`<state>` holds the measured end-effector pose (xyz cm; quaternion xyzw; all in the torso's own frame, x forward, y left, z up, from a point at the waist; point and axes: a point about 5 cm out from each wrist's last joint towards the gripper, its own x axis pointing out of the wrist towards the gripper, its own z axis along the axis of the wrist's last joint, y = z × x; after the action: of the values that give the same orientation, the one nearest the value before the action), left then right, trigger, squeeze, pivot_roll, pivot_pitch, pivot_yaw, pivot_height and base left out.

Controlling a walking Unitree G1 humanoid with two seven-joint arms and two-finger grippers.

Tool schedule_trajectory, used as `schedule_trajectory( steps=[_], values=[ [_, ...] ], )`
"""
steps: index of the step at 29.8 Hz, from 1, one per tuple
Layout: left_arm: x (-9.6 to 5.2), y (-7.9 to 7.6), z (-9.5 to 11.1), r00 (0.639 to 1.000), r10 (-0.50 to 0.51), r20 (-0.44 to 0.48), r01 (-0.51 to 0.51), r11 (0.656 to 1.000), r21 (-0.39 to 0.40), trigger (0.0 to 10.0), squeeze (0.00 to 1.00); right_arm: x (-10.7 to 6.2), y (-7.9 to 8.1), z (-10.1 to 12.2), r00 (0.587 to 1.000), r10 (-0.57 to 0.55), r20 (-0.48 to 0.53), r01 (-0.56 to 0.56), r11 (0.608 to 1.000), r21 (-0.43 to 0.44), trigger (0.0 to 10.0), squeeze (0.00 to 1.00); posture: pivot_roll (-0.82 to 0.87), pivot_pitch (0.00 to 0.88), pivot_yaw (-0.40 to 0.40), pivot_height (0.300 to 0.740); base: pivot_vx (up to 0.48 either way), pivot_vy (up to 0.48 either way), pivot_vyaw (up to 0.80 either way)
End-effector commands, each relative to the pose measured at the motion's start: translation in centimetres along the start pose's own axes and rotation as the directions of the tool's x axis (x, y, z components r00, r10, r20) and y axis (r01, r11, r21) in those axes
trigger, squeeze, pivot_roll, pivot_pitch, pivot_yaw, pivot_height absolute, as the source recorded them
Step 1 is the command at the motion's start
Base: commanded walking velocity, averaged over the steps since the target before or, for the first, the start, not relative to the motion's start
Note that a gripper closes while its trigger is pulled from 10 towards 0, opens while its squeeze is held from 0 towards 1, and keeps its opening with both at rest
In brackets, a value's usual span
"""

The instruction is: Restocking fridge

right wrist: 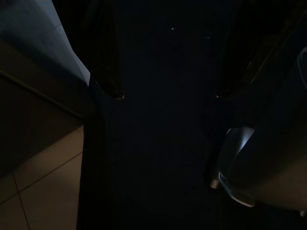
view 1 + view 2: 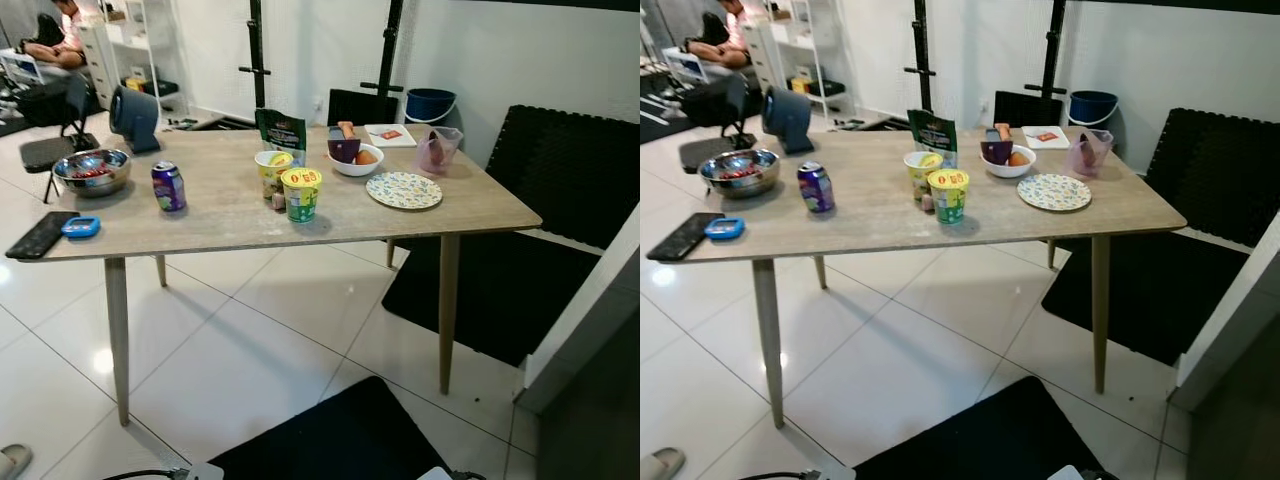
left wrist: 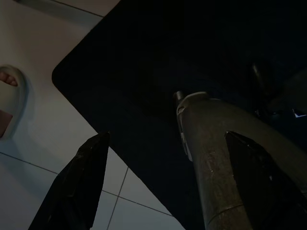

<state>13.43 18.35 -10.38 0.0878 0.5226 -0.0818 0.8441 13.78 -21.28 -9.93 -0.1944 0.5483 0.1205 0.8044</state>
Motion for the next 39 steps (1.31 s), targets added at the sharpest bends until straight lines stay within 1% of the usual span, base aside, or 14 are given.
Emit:
schedule_trajectory(
  steps=[1, 8, 9, 17, 21, 25, 39],
  values=[
    [-0.07, -0.26, -0.69, 1.0, -0.006, -0.022, 0.006, 1.0, -0.016, 10.0, 0.0, 0.07, 0.15, 0.48, 1.0, -0.004, 0.013, 0.004, 1.0, -0.003, 10.0, 0.0, 0.03, 0.0, -0.016, 0.74, 0.0, 0.0, 0.0],
    [-0.16, 0.16, -0.86, 1.0, -0.002, -0.026, 0.001, 0.999, -0.042, 10.0, 0.0, 0.13, 0.45, 0.75, 1.0, -0.004, 0.019, 0.005, 1.0, -0.024, 10.0, 0.0, 0.03, 0.0, -0.013, 0.74, 0.0, 0.0, 0.0],
    [-0.18, 0.27, -0.99, 0.999, -0.002, -0.038, 0.001, 1.0, -0.024, 10.0, 0.0, 0.16, 0.58, 0.83, 1.0, -0.002, 0.02, 0.003, 1.0, -0.026, 10.0, 0.0, 0.04, 0.0, -0.011, 0.74, 0.0, 0.0, 0.0],
    [-0.29, 0.25, -1.52, 0.999, -0.01, -0.053, 0.009, 1.0, -0.015, 10.0, 0.0, 0.19, 0.83, 0.89, 1.0, 0.001, 0.019, -0.001, 0.999, -0.036, 10.0, 0.0, 0.05, 0.0, -0.012, 0.74, 0.0, 0.0, 0.0],
    [-0.3, 0.18, -1.61, 0.998, -0.014, -0.054, 0.013, 1.0, -0.023, 10.0, 0.0, 0.18, 0.73, 0.91, 1.0, -0.001, 0.017, 0.002, 0.999, -0.048, 10.0, 0.0, 0.05, 0.0, -0.02, 0.74, 0.0, 0.0, 0.0],
    [-0.27, 0.12, -1.52, 0.998, -0.015, -0.053, 0.014, 1.0, -0.018, 10.0, 0.0, 0.16, 0.55, 0.86, 1.0, -0.005, 0.014, 0.006, 0.998, -0.066, 10.0, 0.0, 0.05, 0.0, -0.026, 0.74, 0.0, 0.0, 0.0],
    [-0.19, 0.1, -1.13, 0.999, -0.02, -0.047, 0.02, 1.0, 0.002, 10.0, 0.0, 0.14, 0.38, 0.81, 1.0, -0.009, 0.013, 0.01, 0.997, -0.076, 10.0, 0.0, 0.05, 0.0, -0.025, 0.74, 0.017, 0.0, 0.0]
  ],
)
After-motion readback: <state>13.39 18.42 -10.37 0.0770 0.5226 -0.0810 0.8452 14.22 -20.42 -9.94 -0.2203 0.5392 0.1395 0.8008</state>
